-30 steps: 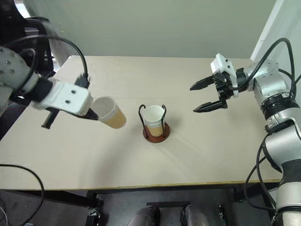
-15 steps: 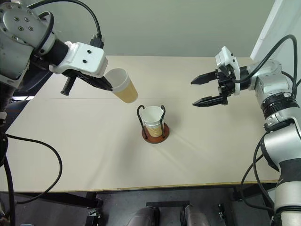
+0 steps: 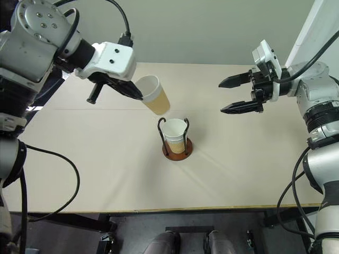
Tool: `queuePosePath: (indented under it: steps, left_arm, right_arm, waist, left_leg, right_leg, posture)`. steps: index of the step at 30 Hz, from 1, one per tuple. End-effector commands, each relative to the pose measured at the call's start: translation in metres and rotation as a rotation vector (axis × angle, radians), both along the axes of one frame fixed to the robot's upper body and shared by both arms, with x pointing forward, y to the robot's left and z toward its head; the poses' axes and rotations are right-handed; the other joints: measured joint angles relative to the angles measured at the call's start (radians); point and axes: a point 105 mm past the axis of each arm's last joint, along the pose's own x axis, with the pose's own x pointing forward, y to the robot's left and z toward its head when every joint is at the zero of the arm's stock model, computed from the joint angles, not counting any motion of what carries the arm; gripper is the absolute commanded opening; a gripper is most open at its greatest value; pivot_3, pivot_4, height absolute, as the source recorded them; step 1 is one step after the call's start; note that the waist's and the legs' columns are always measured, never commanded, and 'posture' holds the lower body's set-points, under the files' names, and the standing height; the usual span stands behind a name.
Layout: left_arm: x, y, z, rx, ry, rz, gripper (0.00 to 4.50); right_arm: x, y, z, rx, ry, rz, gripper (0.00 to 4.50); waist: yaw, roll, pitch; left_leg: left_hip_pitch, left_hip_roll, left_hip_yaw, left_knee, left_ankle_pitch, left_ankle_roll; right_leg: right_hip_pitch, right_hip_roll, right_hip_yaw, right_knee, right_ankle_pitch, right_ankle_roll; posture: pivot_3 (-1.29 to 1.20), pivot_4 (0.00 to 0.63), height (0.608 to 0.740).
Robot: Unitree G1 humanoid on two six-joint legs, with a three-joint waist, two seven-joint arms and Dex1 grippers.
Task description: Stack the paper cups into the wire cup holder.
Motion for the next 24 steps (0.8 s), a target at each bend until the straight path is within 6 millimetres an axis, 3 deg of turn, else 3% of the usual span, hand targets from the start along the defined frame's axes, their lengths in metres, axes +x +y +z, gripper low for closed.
queuePosePath:
  steps: [1, 16, 24]
  left_arm:
    - [-0.006, -0.007, 0.015, 0.009, -0.025, -0.034, 0.03]
    - [-0.022, -0.028, 0.010, -0.009, 0.044, -0.112, 0.03]
    - [-0.027, -0.025, 0.005, 0.015, 0.063, -0.112, 0.03]
  right_arm:
    - [-0.004, -0.003, 0.011, 0.006, -0.037, 0.006, 4.50]
    - [-0.001, -0.005, 0.010, -0.024, -0.060, -0.009, 4.50]
    - [0.000, -0.005, 0.010, -0.027, -0.069, -0.011, 4.50]
  waist:
    - [0.000, 0.000, 0.000]
    - [0.000, 0.000, 0.000]
    - [0.001, 0.000, 0.000]
  left_leg:
    - [0.000, 0.000, 0.000, 0.000, 0.000, 0.000]
    - [0.000, 0.000, 0.001, 0.000, 0.000, 0.001]
    - [0.000, 0.000, 0.001, 0.001, 0.001, 0.001]
  right_leg:
    - [0.000, 0.000, 0.000, 0.000, 0.000, 0.000]
    - [0.000, 0.000, 0.000, 0.000, 0.001, 0.003]
    - [0.001, 0.000, 0.000, 0.000, 0.001, 0.003]
  posture:
    - [0.00, 0.150, 0.740]
    - [0.00, 0.150, 0.740]
    - [0.00, 0.150, 0.740]
